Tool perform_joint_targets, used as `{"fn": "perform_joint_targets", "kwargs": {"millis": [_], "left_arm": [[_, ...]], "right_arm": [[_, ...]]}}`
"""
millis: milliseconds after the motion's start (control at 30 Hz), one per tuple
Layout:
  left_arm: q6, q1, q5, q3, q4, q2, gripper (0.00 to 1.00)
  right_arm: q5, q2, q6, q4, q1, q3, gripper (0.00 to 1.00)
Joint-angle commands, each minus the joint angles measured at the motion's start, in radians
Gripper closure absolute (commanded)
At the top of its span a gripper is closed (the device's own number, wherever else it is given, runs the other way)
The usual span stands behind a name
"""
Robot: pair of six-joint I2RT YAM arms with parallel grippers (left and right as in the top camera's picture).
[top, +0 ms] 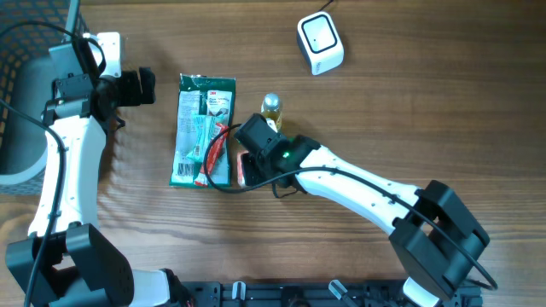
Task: Scan the item barcode
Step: 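Lift the snack box with the right gripper and move it left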
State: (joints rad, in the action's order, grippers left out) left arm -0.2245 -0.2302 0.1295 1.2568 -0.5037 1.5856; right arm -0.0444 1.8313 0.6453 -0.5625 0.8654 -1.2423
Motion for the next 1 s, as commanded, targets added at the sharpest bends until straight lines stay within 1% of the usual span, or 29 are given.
{"fn": "perform_joint_targets", "kwargs": {"millis": [0,133,233,367,500,600,700,900,967], "left_arm": [[-0.015,-0.003,0.012,0.013,0.002,-0.013,0.0],[-0.015,-0.003,0.012,0.013,0.002,-0.013,0.0],[-0.015,-0.003,0.012,0.013,0.002,-0.013,0.0],[-0.015,-0.003,0.011,0.013,0.002,-0.013,0.0],[-0.015,-0.003,0.012,0.013,0.002,-0.013,0.0],[-0.015,-0.003,0.012,0.013,0.002,-0.013,0.0],[-0.015,-0.003,0.012,0.013,0.002,-0.013,0.0],[-0.015,-0.003,0.012,0.013,0.002,-0.013,0.0],[-0.015,-0.003,0.012,0.013,0.002,-0.013,0.0]], "right_arm": [[0.001,0.006,0.008,0.021,0.001,0.006,0.48],[0.045,-0.053,-0.07,0.004,-0.001,-0.039,0.4],[0.121,-0.144,-0.064,-0.076,-0.003,-0.091,0.39],[0.238,-0.234,-0.01,-0.164,-0.018,-0.093,0.36],[0.267,-0.227,0.02,-0.251,-0.072,-0.092,0.0],[0.266,-0.201,0.058,-0.292,-0.102,-0.091,0.0],[0.268,-0.16,0.072,-0.294,-0.112,-0.091,0.0],[0.254,-0.054,0.229,-0.294,-0.112,-0.091,0.0],[0.254,-0.032,0.24,-0.289,-0.112,-0.091,0.0]]}}
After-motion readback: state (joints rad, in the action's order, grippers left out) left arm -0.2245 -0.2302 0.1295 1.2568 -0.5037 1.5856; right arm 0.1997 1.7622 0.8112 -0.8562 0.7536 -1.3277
